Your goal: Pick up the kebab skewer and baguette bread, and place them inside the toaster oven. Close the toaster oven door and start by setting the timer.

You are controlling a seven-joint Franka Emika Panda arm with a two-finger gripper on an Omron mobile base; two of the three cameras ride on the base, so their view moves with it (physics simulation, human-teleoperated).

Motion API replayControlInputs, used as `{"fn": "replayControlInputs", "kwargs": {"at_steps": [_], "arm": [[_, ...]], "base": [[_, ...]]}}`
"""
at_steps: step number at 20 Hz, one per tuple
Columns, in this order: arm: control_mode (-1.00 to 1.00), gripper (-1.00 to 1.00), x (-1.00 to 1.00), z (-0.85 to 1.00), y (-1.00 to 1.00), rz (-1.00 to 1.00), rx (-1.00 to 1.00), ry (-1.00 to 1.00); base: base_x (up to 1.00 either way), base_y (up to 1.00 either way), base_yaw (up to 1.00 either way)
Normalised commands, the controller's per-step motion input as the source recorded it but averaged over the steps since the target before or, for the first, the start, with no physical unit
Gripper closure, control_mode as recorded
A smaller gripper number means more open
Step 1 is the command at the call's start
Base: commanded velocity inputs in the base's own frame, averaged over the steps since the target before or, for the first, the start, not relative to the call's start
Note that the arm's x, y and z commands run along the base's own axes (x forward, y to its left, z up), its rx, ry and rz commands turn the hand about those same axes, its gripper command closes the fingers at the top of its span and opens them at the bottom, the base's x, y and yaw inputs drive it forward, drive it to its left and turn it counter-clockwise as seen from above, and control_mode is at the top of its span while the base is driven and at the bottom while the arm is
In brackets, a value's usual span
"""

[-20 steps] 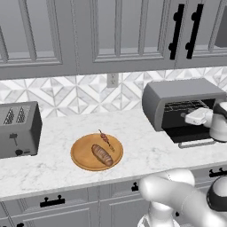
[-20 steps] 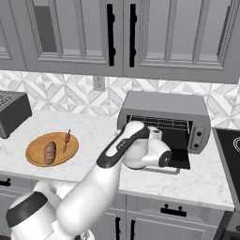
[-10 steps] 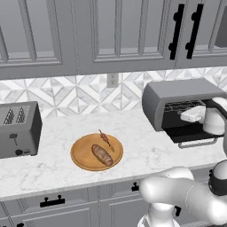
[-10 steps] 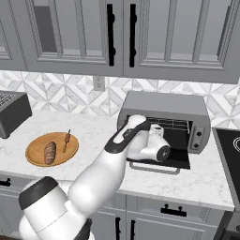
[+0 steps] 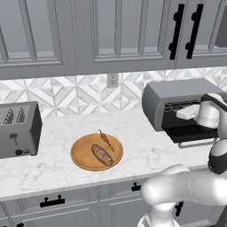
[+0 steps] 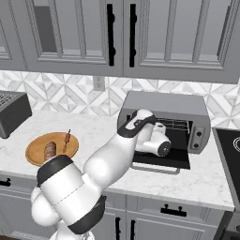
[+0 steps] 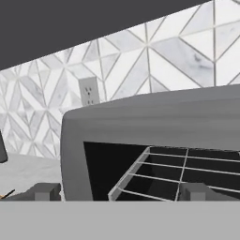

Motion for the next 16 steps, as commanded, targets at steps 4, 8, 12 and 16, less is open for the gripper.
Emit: {"fn": "replayControlInputs", "kwargs": {"at_steps": [4, 8, 12, 16], "arm": [[-1.00, -1.00, 0.30, -0.32, -0.25, 0.00, 0.00, 0.00], [-1.00, -1.00, 0.26, -0.29, -0.13, 0.00, 0.00, 0.00], [-1.00, -1.00, 0.26, -0.04, -0.06, 0.00, 0.00, -0.02], [-1.00, -1.00, 0.08, 0.07, -0.03, 0.00, 0.00, -0.08]], "base": [[0.00, 0.00, 0.00], [0.00, 0.00, 0.00], [0.00, 0.00, 0.00], [0.00, 0.00, 0.00]]}}
